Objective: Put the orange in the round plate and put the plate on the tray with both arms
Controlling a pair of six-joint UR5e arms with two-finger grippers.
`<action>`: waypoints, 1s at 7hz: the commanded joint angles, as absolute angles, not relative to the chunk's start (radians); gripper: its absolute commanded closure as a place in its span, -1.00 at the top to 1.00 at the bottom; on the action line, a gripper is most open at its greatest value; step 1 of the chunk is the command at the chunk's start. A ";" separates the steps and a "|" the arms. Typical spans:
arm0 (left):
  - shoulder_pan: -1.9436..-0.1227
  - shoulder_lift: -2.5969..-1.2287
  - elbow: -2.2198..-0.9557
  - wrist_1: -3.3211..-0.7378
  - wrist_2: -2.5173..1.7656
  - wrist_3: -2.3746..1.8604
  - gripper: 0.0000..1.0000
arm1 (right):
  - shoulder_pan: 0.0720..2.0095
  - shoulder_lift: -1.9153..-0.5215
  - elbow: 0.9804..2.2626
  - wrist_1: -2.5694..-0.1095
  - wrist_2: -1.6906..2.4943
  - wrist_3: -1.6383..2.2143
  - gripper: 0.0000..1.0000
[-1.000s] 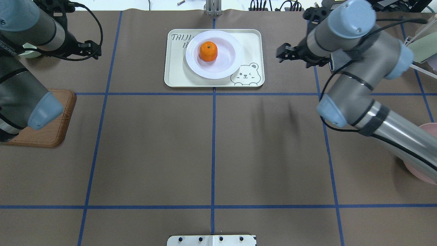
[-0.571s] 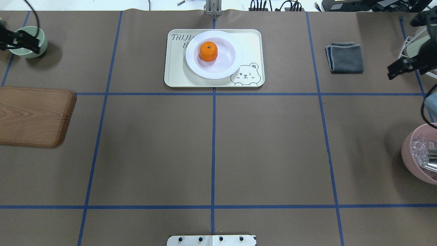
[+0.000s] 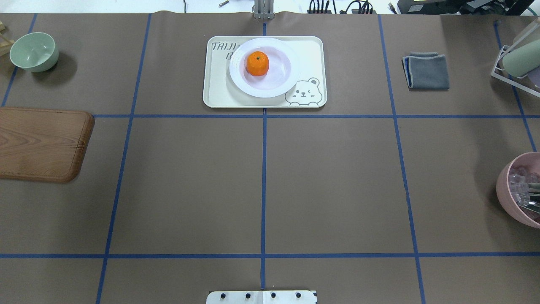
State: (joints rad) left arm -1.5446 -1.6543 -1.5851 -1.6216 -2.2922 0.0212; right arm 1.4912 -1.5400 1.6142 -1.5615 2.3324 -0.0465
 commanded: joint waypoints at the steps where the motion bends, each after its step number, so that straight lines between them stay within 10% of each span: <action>1: -1.575 -1.591 -1.580 -1.621 -2.316 0.052 0.97 | 1.505 -1.565 1.608 -1.557 2.330 -0.054 1.00; 7: -1.574 -1.594 -1.580 -1.617 -2.318 -0.021 0.97 | 1.555 -1.557 1.605 -1.654 2.293 -0.049 1.00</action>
